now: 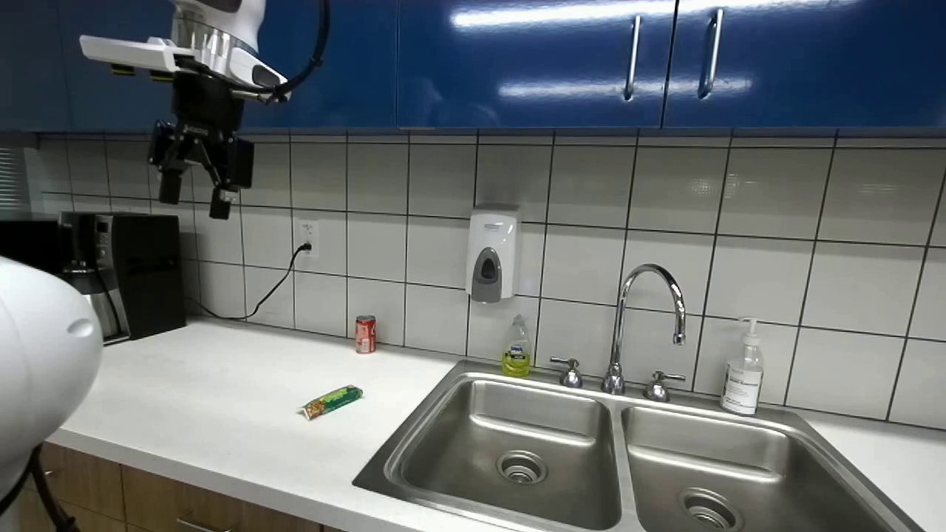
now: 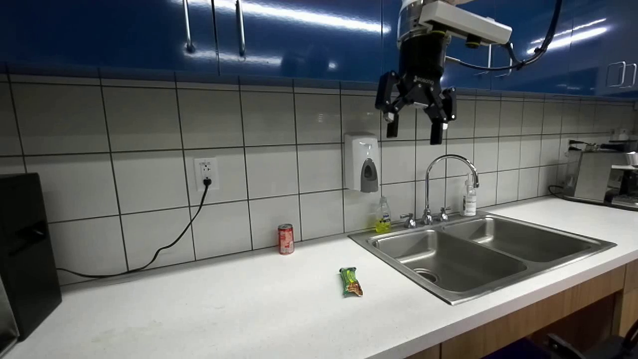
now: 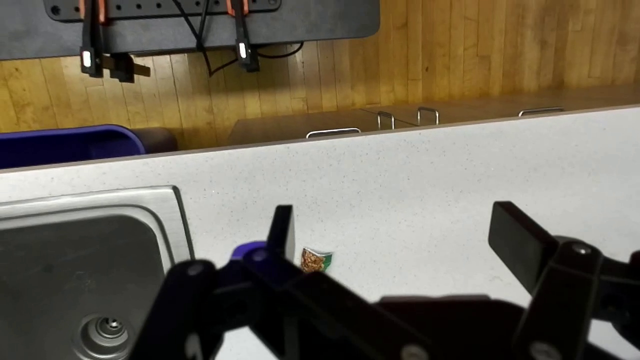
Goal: Put the chocolate bar inside the sink
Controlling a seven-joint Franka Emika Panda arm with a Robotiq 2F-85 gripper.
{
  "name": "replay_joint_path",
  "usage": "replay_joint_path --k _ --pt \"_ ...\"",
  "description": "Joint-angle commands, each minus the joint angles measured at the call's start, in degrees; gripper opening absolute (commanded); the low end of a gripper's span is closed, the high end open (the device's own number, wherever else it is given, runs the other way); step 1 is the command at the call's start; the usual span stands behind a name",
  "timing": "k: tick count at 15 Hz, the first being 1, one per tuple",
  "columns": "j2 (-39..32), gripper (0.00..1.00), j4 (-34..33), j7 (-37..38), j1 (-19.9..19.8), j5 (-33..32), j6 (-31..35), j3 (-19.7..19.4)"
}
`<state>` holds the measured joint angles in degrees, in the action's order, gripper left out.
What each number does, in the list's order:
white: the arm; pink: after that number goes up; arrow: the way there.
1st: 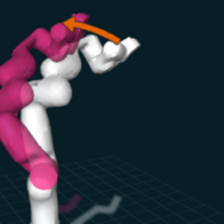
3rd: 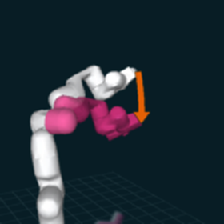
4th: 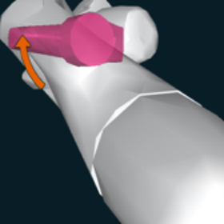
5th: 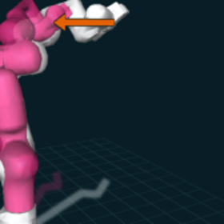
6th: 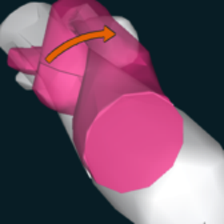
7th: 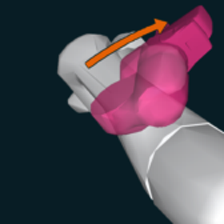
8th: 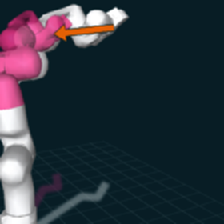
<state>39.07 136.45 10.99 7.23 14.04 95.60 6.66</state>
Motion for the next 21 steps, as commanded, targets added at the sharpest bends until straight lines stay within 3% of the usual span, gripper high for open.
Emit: replay_joint_path --k 1,5,9,15,21 --pt "-1.14 1.0 1.31 -1.46 -2.79 -2.8 -0.85 -0.92" --pt "-4.01 1.0 4.2 0.18 -6.22 -7.69 4.39 -1.24" --pt "-9.87 1.0 6.14 2.03 -8.23 -9.16 15.53 -1.39" --pt "-22.85 1.0 4.5 5.23 -7.56 -7.94 31.34 -1.02" --pt "-34.38 1.0 0.99 7.82 -5.52 -8.5 37.2 -0.73"
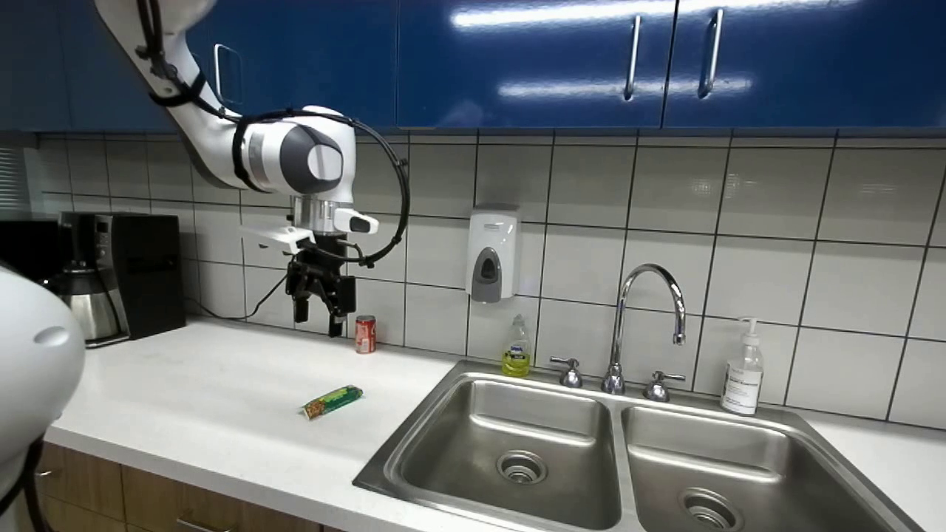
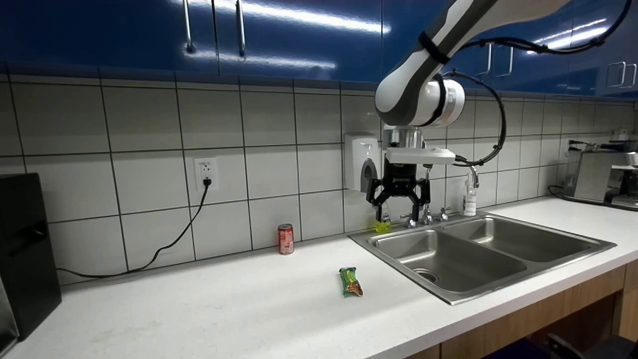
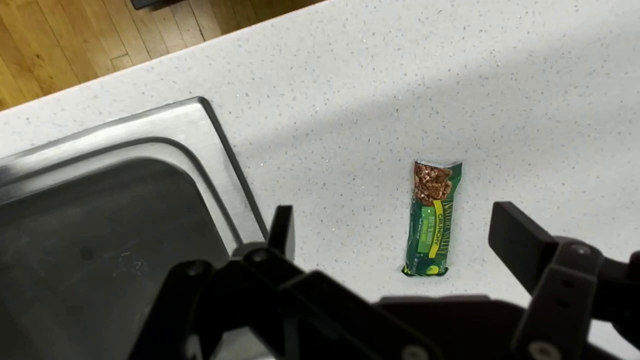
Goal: Put the chocolate bar inside the sink
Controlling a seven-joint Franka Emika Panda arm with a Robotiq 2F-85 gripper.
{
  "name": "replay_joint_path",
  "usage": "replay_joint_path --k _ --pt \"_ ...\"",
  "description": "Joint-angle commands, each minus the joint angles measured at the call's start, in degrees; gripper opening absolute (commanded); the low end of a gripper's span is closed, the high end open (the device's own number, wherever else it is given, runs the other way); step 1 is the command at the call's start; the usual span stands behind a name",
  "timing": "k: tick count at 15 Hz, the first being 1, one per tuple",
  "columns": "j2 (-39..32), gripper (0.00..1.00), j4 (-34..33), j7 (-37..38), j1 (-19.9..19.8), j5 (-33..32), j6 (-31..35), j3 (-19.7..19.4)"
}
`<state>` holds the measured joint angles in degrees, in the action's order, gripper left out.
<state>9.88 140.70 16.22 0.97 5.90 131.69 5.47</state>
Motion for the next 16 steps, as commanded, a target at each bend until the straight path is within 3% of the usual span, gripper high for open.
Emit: replay_joint_path --k 1,8,16 --pt "-6.89 1.0 -3.99 3.09 1.1 -0.54 1.59 0.36" --pt "-16.37 1.0 -9.4 4.18 2.99 -0.66 3.25 -0.4" --pt "-15.81 1.0 -8.53 4.07 3.58 -1.72 3.64 -0.94"
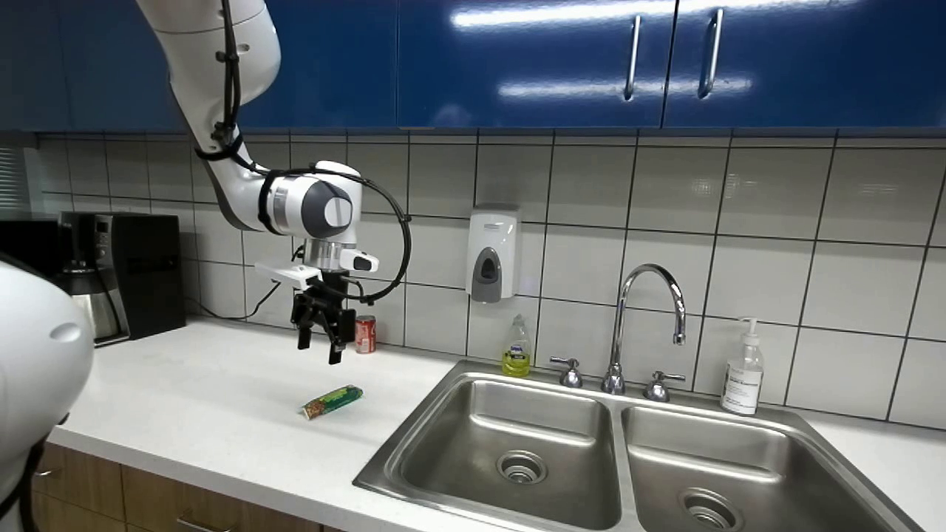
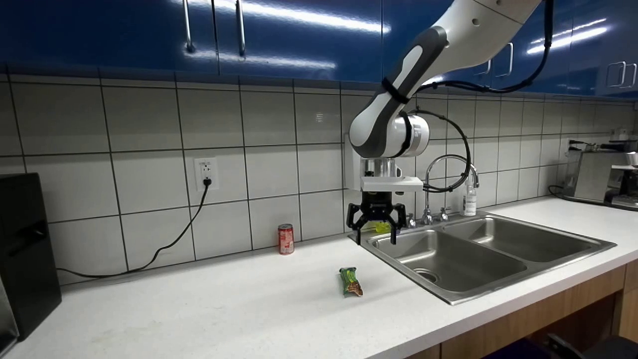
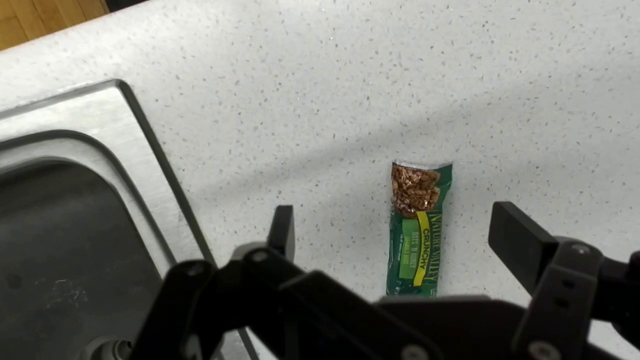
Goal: Put the chocolate bar inside the sink
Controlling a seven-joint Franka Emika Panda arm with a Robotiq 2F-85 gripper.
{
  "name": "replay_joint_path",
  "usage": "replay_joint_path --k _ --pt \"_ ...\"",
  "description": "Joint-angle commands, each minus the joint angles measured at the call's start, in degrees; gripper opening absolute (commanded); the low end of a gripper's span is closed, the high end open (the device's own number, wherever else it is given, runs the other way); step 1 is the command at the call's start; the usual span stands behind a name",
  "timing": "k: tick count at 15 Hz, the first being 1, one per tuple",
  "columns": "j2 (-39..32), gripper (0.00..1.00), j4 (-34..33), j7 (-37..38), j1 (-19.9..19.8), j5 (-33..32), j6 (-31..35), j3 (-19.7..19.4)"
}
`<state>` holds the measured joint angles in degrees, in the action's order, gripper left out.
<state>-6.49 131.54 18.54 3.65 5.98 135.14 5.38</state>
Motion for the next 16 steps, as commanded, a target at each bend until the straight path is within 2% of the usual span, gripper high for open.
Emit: replay_joint_path --k 1,9,16 --pt "0.66 1.0 1.04 1.71 0.98 -2.23 0.26 -0.91" --pt "-2.01 1.0 1.67 5.44 1.46 -6.32 1.85 -1.79" --pt "-7.95 1.0 -1.76 7.56 2.49 -7.71 5.52 -3.21"
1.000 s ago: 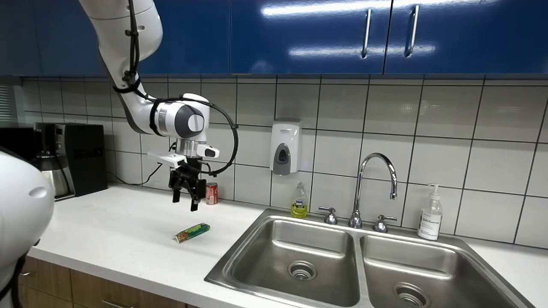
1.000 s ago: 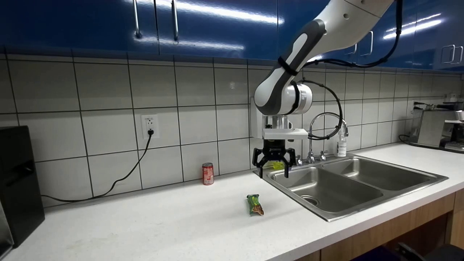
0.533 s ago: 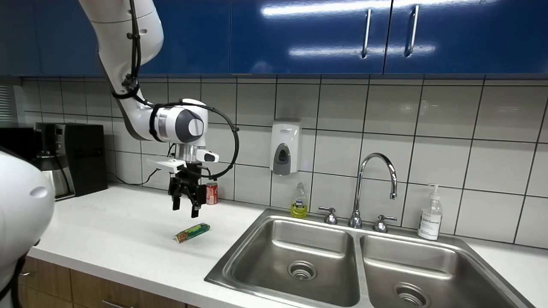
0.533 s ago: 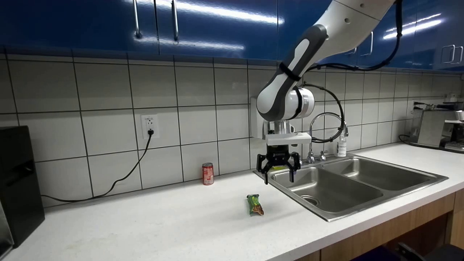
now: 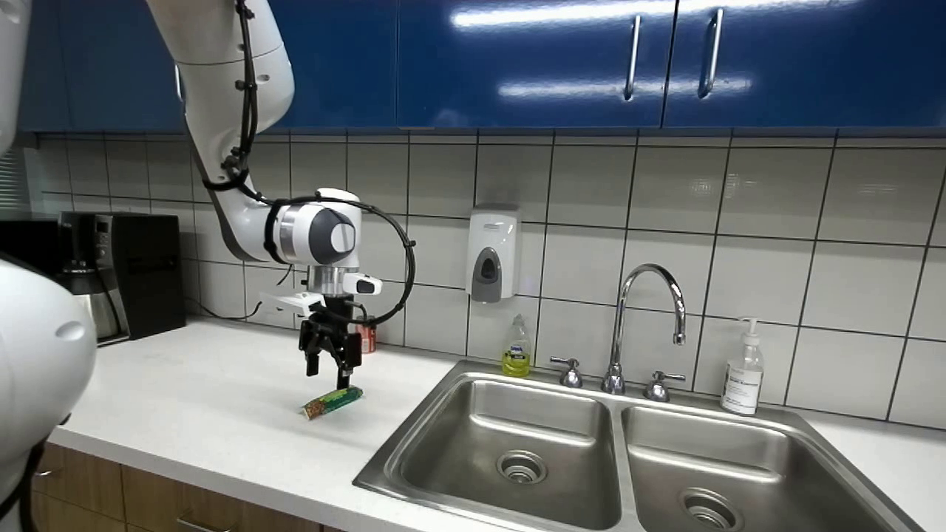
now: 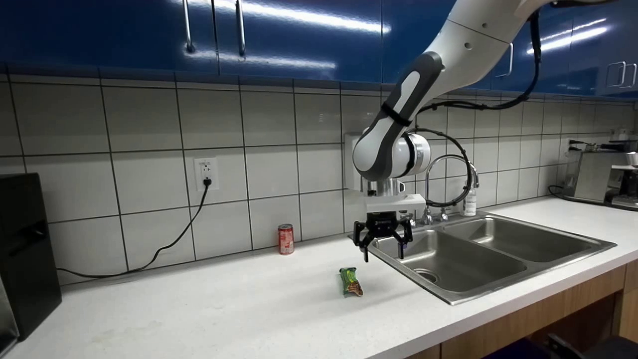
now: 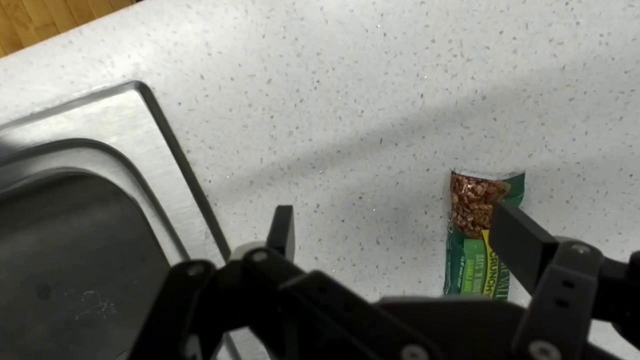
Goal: Put the chocolate bar inside the sink
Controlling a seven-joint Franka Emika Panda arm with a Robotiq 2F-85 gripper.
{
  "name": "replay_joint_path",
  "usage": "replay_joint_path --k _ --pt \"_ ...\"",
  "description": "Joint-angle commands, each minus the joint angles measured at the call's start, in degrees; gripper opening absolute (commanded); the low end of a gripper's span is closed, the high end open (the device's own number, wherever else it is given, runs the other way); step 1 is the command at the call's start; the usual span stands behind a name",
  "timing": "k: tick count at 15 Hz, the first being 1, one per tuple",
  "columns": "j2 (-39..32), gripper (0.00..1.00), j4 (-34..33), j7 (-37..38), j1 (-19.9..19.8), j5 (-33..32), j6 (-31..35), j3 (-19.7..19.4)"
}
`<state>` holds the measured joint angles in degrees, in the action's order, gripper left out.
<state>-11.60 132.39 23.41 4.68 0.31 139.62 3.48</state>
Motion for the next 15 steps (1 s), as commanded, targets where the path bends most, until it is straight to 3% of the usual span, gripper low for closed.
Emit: replay_joint_path --k 1,15 --pt "-3.73 1.0 -3.35 2.9 1.72 -2.36 1.27 -1.57" --pt "-13.57 1.0 -14.21 9.21 8.54 -5.52 -0.84 -5.61"
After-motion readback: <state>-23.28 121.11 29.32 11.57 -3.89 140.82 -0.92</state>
